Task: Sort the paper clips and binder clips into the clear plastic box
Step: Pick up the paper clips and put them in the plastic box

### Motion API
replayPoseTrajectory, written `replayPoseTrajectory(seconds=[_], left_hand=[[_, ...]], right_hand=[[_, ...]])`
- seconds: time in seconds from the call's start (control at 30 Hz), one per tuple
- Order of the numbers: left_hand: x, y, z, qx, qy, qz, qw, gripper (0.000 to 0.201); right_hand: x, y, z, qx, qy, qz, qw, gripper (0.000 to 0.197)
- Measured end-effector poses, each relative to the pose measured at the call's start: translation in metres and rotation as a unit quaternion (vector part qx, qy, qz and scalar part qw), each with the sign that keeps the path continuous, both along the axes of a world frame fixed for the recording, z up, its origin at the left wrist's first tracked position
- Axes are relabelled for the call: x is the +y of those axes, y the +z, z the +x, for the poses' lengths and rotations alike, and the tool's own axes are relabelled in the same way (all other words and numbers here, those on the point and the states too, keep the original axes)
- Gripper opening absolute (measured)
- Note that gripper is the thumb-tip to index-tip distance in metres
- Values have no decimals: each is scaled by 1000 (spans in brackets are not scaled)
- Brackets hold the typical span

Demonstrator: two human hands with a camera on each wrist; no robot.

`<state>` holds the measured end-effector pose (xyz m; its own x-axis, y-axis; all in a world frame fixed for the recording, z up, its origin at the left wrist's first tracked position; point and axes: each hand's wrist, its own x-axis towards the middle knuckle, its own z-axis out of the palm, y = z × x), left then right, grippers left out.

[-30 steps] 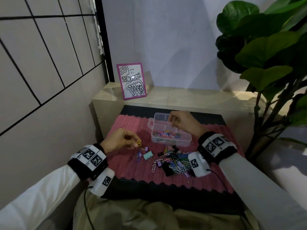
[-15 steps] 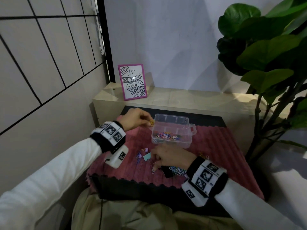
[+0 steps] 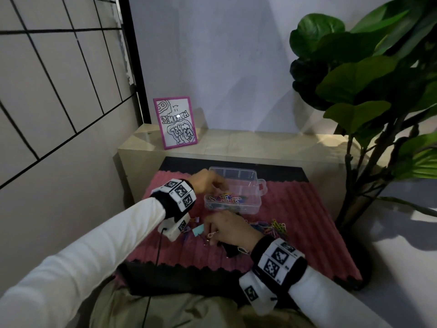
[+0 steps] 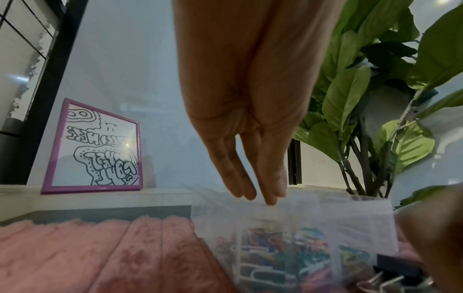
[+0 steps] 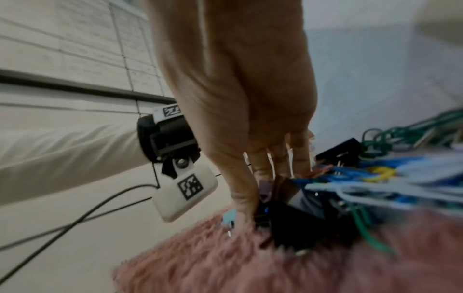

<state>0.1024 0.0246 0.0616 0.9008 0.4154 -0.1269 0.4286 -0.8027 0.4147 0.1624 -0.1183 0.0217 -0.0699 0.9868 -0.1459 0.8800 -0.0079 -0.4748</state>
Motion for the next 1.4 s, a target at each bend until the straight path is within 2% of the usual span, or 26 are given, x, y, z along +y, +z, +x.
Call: replayPoseTrajectory(seconds=[0.13,0.23,0.27,0.37,0.43,0.53,0.7,0.87,1.03,1.17,1.27,1.33,1.4], left_hand=[[0,10,-29,-59,24,-12,998,41],[-3,12,-70,-81,43,-40,995,23],[-6,11,-83,-72,50,-57,995,17],[-23,-2,-112,-6,64,-115,991,15],[-34,-14,-119,32,53,-106,992,19],[-44,-28,-116,41,35,-11,998,27],[-49,-41,-102,52,63,28,996,39],[-49,-47,-97,22,90,6,996,30],[-40,-37,-112,-16,149,-52,987,30],[-21,-24,-115,-24,176,-50,983,32],[-15,-23,-103,32,124,-53,990,33],[-16,-28,-95,75,82,-54,992,31],[-17,-34,-90,98,69,-36,992,29]], right_hand=[[1,6,18,134,-60,6,989,17],[0,14,34,226,-125,39,965,12],[0,17,38,266,-144,50,952,7],[4,24,50,401,-178,65,896,14],[9,28,52,431,-187,50,882,11],[18,31,55,418,-195,28,887,12],[33,33,68,352,-190,36,916,17],[48,35,75,292,-203,68,932,12],[56,33,72,170,-209,87,959,13],[54,30,65,116,-165,77,976,21],[43,34,56,82,-120,111,983,23],[32,36,54,54,-59,123,989,22],[21,37,54,30,-1,101,994,21]])
